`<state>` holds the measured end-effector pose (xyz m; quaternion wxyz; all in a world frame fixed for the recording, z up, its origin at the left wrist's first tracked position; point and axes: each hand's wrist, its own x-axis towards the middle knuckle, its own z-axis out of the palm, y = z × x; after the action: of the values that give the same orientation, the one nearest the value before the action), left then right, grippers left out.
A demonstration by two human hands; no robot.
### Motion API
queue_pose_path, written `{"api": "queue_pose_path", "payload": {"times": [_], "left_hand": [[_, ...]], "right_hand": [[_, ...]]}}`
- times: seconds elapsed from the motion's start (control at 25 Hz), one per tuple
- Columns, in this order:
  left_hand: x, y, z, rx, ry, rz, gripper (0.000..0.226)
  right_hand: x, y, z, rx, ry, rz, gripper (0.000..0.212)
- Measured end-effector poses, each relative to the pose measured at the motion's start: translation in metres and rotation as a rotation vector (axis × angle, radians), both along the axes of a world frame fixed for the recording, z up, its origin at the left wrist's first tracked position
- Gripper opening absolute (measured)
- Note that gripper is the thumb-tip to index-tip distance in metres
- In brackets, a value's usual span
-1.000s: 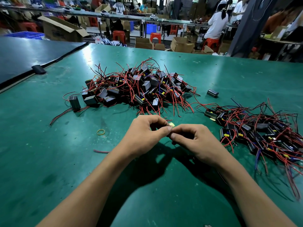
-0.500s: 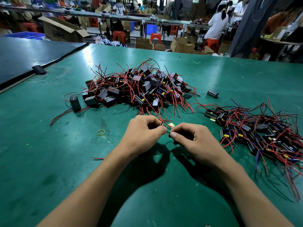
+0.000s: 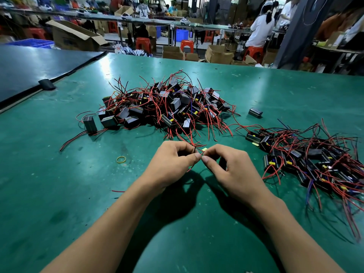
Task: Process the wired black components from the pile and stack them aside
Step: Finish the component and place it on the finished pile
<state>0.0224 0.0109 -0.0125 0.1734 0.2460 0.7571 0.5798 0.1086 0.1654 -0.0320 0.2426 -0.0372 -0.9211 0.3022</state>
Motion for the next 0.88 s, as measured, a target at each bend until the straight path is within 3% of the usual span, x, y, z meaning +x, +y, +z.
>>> {"api": "queue_pose_path", "payload": {"times": [0.2,0.56,0.88], "left_hand": [[-0.003,-0.004,0.001,0.082,0.058,0.036,0.006],[0.003,0.001,-0.004,0.001,0.359,0.100,0.007],[0.005,0.000,-0.003,0.018,0.361,0.077,0.008]], "right_hand": [[0.000,0.000,-0.001,-0.087,0.047,-0.009,0.003],[0.004,-0.001,0.006,-0.292,0.019,0.021,0.008],[0.004,0.000,0.009,-0.459,-0.010,0.020,0.004]]}}
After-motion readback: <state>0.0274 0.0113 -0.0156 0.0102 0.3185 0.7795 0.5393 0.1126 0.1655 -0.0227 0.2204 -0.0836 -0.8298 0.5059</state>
